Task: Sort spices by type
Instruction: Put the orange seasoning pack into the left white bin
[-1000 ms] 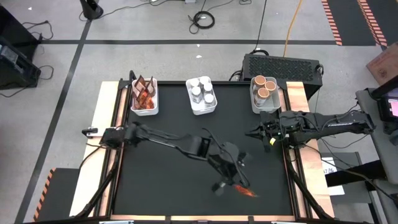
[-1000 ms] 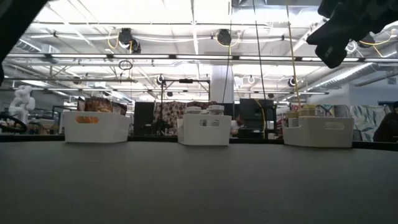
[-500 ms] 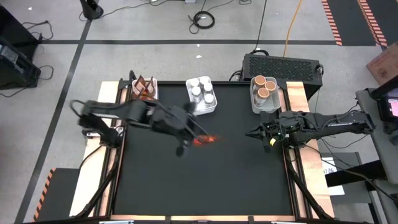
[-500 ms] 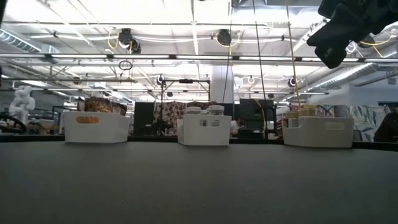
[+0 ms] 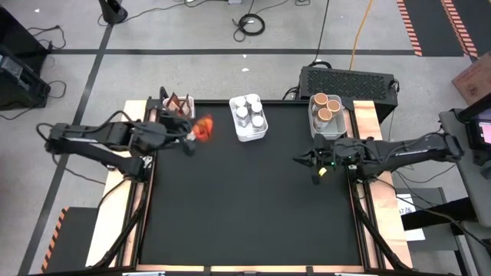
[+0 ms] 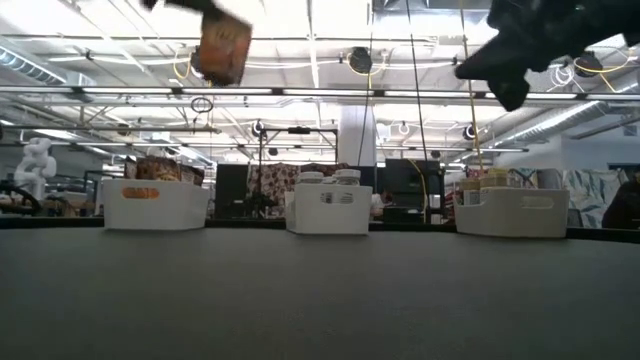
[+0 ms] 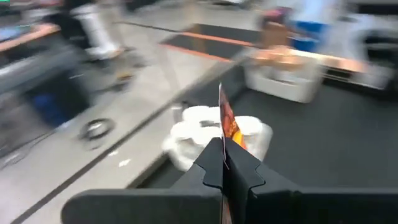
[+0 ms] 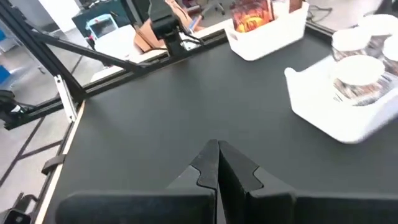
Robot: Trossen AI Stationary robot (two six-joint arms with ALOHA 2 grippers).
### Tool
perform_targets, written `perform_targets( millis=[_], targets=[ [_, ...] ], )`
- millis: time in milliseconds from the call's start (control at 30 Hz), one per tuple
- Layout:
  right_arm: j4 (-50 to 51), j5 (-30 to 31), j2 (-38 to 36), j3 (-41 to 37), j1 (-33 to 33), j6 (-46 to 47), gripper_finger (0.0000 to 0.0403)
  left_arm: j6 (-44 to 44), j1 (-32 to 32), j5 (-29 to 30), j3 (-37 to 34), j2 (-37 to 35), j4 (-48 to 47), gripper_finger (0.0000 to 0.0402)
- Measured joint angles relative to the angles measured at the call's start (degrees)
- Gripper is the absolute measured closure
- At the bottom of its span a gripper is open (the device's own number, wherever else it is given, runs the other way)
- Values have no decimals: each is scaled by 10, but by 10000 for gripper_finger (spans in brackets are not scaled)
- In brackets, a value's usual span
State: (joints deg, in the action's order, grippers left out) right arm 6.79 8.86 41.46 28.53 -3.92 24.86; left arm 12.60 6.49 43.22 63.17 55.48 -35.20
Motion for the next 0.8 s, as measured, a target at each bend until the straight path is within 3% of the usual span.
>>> perform_targets(
  millis=[167,333,567,800],
  targets=[
    [-86,-2,69,0,0,-30,403,79,-46,105,-131,-71,58,401],
    [-128,-2,115,0,0,-35,403,152,-83,178,-226,-77,111,401],
    [-134,-2,141,0,0,-29,403,155,-144,187,-297,-53,185,401],
    [-135,-16,150,0,-1,-28,403,156,-189,171,-317,-39,186,402]
  ],
)
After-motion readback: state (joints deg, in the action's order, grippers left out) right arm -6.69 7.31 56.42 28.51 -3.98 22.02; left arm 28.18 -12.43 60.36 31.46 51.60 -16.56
